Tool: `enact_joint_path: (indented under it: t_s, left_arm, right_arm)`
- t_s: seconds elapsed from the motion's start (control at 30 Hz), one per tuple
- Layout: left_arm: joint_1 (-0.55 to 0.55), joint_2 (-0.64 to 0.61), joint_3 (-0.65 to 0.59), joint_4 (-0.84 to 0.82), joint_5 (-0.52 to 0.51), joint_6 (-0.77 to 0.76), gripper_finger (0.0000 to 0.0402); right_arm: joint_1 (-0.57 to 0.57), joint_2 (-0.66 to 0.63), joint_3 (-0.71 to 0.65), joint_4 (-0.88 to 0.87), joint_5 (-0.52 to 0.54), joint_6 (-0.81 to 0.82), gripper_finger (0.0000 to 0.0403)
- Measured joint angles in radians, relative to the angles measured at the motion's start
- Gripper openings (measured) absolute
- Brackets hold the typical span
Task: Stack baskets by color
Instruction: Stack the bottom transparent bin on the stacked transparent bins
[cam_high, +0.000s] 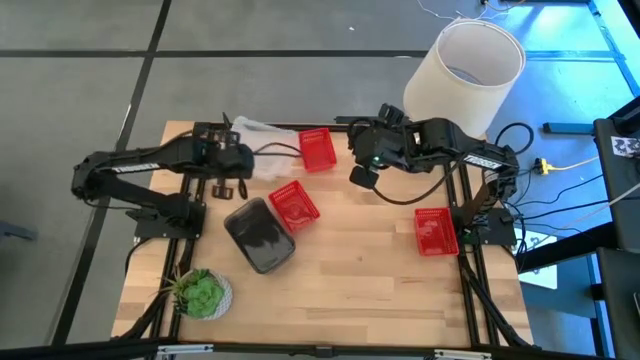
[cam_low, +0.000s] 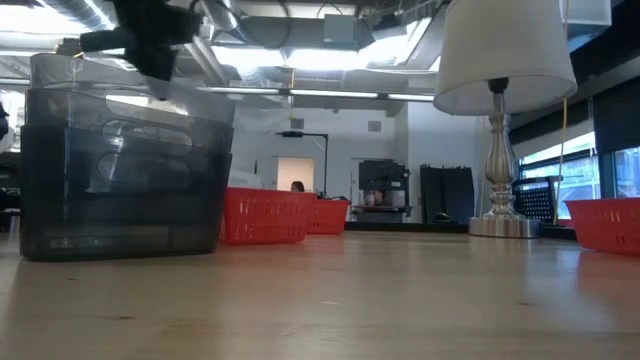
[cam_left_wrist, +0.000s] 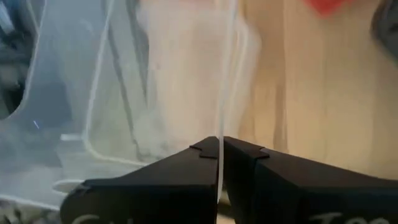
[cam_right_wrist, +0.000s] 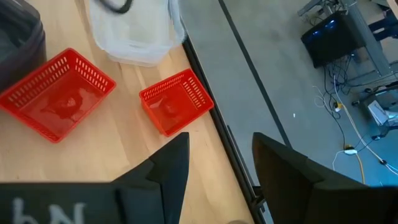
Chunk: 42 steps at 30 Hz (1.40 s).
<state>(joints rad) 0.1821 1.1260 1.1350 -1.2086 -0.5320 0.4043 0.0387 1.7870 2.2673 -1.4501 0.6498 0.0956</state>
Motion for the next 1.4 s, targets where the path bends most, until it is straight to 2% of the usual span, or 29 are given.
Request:
enact_joint_path:
  t_s: [0.27,0.4,0.77,1.0,1.2,1.4]
  left_arm:
    - [0.099,-0.060,-0.001,-0.036,-0.006,-0.001,0.0000]
    - [0.132,-0.063,-0.001,-0.059,-0.004,0.032,0.0000]
    - [0.161,-0.033,-0.054,0.012,0.087,0.242,0.0000]
    - [0.190,-0.032,-0.112,0.094,0.266,0.310,0.0000]
    - [0.213,-0.032,-0.182,0.209,0.319,0.308,0.0000]
    - [0.213,-0.032,-0.185,0.310,0.392,0.308,0.0000]
  right_arm:
    - [0.000,0.000,-0.001,0.000,-0.003,0.005,0.0175]
    - [0.000,0.000,-0.001,0.001,-0.054,0.005,0.0175]
    - [0.000,0.000,-0.001,0.001,-0.077,0.007,0.0175]
    - [0.000,0.000,-0.001,0.001,-0.077,0.008,0.0175]
    - [0.000,0.000,-0.001,0.001,-0.077,0.008,0.0175]
    - [0.000,0.000,-0.001,0.001,-0.077,0.008,0.0175]
